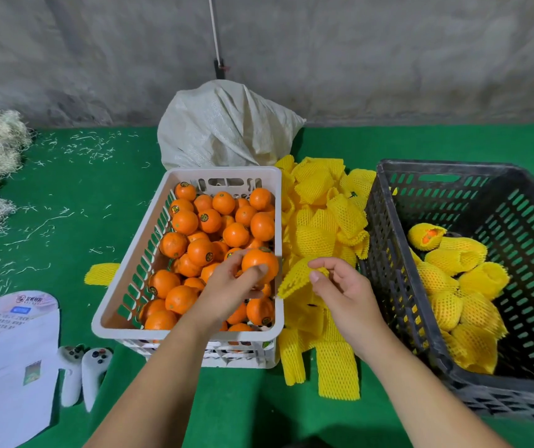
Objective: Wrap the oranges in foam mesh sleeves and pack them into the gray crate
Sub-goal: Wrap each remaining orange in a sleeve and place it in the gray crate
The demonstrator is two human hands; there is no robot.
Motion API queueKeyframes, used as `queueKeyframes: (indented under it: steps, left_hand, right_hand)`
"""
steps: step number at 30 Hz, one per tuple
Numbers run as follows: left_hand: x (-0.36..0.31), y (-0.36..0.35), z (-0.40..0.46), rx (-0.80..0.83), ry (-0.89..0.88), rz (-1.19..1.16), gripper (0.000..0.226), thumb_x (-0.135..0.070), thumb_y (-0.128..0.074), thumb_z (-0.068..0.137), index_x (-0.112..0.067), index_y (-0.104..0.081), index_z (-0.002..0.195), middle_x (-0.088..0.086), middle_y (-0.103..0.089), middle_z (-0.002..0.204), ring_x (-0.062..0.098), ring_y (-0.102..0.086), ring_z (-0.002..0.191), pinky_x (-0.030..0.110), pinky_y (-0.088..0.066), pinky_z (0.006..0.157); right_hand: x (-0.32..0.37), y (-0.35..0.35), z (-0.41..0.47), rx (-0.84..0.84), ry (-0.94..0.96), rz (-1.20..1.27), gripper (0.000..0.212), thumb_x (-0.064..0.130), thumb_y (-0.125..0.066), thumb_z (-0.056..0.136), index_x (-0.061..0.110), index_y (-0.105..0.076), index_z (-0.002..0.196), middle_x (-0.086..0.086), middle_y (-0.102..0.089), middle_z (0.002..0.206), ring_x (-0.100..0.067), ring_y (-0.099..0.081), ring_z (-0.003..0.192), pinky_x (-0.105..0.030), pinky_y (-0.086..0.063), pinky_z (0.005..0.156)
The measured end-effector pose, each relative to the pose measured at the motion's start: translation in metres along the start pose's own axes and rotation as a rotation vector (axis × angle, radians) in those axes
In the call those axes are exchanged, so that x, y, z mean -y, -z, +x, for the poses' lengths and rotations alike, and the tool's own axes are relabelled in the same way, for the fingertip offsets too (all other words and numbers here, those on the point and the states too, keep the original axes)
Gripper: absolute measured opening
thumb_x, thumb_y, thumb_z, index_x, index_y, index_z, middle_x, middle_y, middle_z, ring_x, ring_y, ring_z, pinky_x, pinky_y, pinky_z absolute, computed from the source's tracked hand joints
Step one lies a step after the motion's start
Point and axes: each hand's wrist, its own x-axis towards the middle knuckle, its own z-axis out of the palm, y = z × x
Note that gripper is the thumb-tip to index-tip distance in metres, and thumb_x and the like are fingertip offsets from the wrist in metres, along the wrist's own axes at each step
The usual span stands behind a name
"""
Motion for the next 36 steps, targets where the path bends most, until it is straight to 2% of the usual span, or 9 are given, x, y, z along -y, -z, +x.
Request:
queueKeyframes:
  steps: [3,7,12,16,18,22,28,32,36]
  left_hand:
    - [-0.009,-0.026,-0.014,0.077,-0.006,-0.275,0.063,-0.046,-0.074,0.085,-0.015,-0.061,0.139,0.013,-0.073,0.122,0.029,-0.073,0.102,0.043,-0.060,0.088]
    - [-0.013,-0.049,-0.024,0.083,0.054,-0.485,0.059,-0.038,-0.063,0.088,-0.008,-0.054,0.138,0.013,-0.069,0.101,0.023,-0.071,0.081,0.032,-0.060,0.071]
    - [-0.024,-0.064,-0.031,0.142,0.151,-0.791,0.063,-0.047,-0.064,0.087,-0.009,-0.056,0.137,0.015,-0.071,0.103,0.026,-0.067,0.081,0.032,-0.062,0.065]
    - [-0.025,-0.077,-0.033,0.090,0.101,-0.684,0.040,-0.050,-0.065,0.092,-0.021,-0.065,0.120,0.014,-0.060,0.122,0.024,-0.067,0.095,0.033,-0.061,0.072]
    - [-0.025,-0.075,-0.032,0.063,0.107,-0.722,0.032,-0.041,-0.070,0.095,-0.020,-0.067,0.119,0.015,-0.056,0.127,0.024,-0.069,0.093,0.033,-0.061,0.074]
    - [-0.026,-0.071,-0.034,0.086,0.102,-0.745,0.036,-0.039,-0.070,0.094,-0.019,-0.068,0.124,0.017,-0.054,0.129,0.026,-0.071,0.093,0.034,-0.063,0.076]
    - [-0.023,-0.075,-0.051,0.251,-0.010,-0.587,0.068,-0.055,-0.088,0.076,-0.016,-0.074,0.130,0.002,-0.071,0.131,0.033,-0.072,0.100,0.037,-0.061,0.081]
    - [-0.021,-0.080,-0.055,0.193,-0.021,-0.502,0.064,-0.052,-0.086,0.078,-0.014,-0.076,0.128,0.011,-0.068,0.136,0.031,-0.071,0.102,0.037,-0.061,0.077]
    - [-0.016,-0.079,-0.050,-0.046,-0.027,-0.483,0.037,-0.040,-0.071,0.088,-0.023,-0.079,0.119,0.011,-0.066,0.131,0.025,-0.070,0.099,0.037,-0.060,0.078]
  right_hand:
    - [0.011,-0.007,0.001,0.080,0.046,0.125,0.023,0.021,-0.068,0.098,0.036,-0.071,0.115,0.008,-0.074,0.102,-0.008,-0.068,0.099,-0.029,-0.056,0.088]
    - [0.017,-0.009,0.006,0.104,0.022,0.328,0.047,0.029,-0.074,0.089,0.039,-0.062,0.133,-0.005,-0.064,0.092,-0.016,-0.065,0.093,-0.031,-0.055,0.087]
    - [0.016,-0.011,0.006,0.019,-0.005,0.213,0.051,0.024,-0.060,0.084,0.051,-0.061,0.127,0.010,-0.065,0.121,-0.001,-0.061,0.113,-0.030,-0.049,0.096]
    - [0.017,-0.012,0.005,-0.057,-0.006,0.033,0.048,0.025,-0.060,0.083,0.056,-0.057,0.119,0.015,-0.059,0.107,-0.002,-0.063,0.092,-0.022,-0.052,0.073]
    - [0.014,-0.007,0.007,-0.069,-0.044,0.032,0.031,0.025,-0.068,0.094,0.050,-0.062,0.112,0.010,-0.065,0.107,-0.004,-0.066,0.093,-0.022,-0.053,0.075]
    - [0.009,0.002,0.007,-0.032,-0.142,-0.065,0.013,0.026,-0.066,0.099,0.021,-0.072,0.089,-0.012,-0.070,0.090,-0.014,-0.058,0.077,-0.034,-0.045,0.072]
    - [0.017,-0.001,0.006,-0.337,0.143,-0.482,0.011,0.028,-0.075,0.092,0.026,-0.065,0.089,0.010,-0.060,0.088,-0.006,-0.057,0.079,-0.029,-0.050,0.065]
    - [0.020,0.002,0.003,-0.223,0.184,-0.438,0.010,0.024,-0.075,0.092,0.029,-0.069,0.098,0.015,-0.062,0.097,0.001,-0.058,0.091,-0.019,-0.048,0.074]
    - [0.022,0.020,-0.003,-0.177,0.082,-0.202,0.006,0.026,-0.073,0.095,0.031,-0.071,0.098,0.009,-0.072,0.096,-0.010,-0.067,0.098,-0.033,-0.054,0.080]
